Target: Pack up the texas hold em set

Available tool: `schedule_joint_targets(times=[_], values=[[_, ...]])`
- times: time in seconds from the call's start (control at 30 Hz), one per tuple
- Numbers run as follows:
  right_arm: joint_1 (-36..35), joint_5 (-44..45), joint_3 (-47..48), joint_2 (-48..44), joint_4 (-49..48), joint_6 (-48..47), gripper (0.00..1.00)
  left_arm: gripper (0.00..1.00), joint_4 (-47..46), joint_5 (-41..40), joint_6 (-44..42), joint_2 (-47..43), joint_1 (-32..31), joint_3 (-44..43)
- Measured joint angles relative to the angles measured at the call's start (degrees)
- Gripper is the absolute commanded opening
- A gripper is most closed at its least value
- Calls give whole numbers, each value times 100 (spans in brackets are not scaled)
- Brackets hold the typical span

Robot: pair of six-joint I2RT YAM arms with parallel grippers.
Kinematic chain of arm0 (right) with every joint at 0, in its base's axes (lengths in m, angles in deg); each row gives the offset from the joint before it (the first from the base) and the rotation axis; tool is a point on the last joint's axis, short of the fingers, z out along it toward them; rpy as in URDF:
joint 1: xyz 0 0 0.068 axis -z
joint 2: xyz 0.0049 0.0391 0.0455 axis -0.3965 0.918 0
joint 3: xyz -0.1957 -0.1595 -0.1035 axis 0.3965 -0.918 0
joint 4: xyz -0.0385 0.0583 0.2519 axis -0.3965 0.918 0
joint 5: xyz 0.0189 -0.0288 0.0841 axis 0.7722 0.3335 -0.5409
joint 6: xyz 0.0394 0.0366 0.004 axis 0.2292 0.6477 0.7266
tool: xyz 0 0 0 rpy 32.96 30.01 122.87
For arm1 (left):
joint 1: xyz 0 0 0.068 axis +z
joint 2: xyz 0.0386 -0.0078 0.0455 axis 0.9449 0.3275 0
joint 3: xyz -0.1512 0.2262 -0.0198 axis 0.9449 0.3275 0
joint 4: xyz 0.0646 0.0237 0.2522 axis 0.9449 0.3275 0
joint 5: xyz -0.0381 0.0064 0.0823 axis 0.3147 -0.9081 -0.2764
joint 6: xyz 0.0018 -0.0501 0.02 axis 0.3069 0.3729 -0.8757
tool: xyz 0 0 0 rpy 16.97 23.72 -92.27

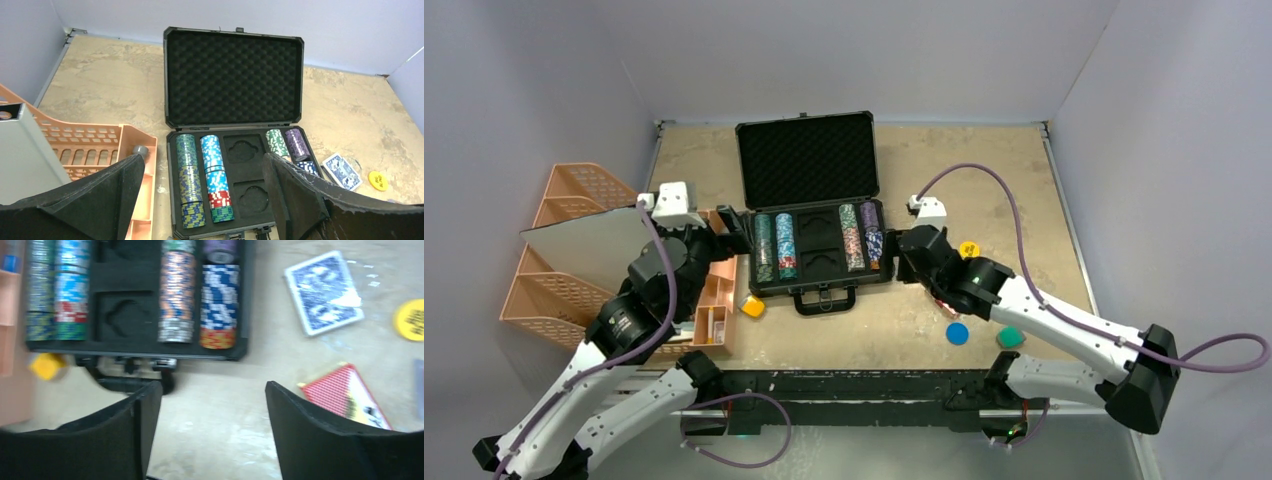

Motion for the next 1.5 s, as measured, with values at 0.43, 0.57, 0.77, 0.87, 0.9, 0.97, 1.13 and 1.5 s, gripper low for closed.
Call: schedule_joint_targets(times=[0.43,0.57,0.77,0.87,0.9,0.97,1.13,1.5], values=[[1370,382,-358,1290,1029,-164,99,94,17,387,-2,280,0,0],[1488,223,-358,1733,1038,-186,99,94,17,479,-9,431,0,0],[1766,94,-402,2168,911,-177,99,93,22,586,-11,610,0,0],[1926,81,-433,2328,846,-212,99,93,20,597,-11,623,0,2],[1974,87,-433,2339,804,-225,99,93,20,597,-11,623,0,2],[2092,74,-435,2345,741,-251,98,94,20,597,-11,625,0,2],[2542,-262,-522,2312,426,-260,96,93,20,599,-13,623,0,4],[2826,-1040,-1196,1392,352,313,95,93,22,599,-15,557,0,66]])
